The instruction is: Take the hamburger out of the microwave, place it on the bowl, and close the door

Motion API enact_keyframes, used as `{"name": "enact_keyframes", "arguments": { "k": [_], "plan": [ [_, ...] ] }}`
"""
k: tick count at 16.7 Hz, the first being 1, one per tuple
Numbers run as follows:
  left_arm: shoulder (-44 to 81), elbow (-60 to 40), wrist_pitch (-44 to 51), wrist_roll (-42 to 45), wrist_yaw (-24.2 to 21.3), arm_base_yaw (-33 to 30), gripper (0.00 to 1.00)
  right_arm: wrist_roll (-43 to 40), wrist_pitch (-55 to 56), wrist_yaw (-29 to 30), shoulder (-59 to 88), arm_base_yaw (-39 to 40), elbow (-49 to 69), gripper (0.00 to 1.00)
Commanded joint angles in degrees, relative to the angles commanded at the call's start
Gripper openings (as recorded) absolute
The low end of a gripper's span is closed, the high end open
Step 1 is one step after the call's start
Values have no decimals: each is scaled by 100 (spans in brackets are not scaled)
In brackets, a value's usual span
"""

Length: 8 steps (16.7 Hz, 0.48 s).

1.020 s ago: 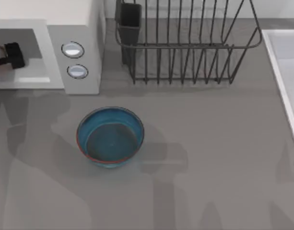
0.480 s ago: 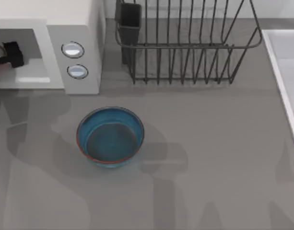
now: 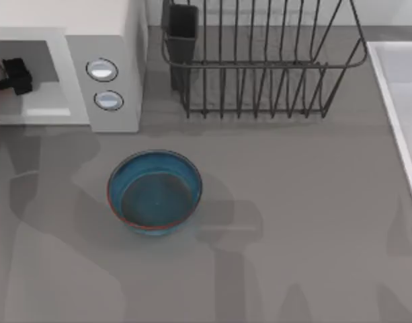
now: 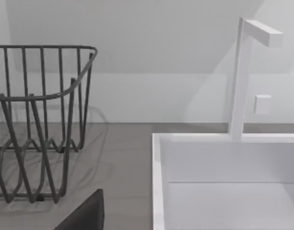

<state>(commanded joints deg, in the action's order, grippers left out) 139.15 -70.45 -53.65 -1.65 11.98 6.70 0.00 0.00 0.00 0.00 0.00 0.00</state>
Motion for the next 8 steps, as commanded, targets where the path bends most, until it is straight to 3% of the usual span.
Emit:
{"name": "enact_keyframes", "arguments": {
  "k": [4,8],
  "plan": [
    [-122,394,-312,18,-59,64,0,0,0,0,0,0,0,100],
    [-478,1681,-1196,68,-229,248,0,0,0,0,0,0,0,100]
  ]
}}
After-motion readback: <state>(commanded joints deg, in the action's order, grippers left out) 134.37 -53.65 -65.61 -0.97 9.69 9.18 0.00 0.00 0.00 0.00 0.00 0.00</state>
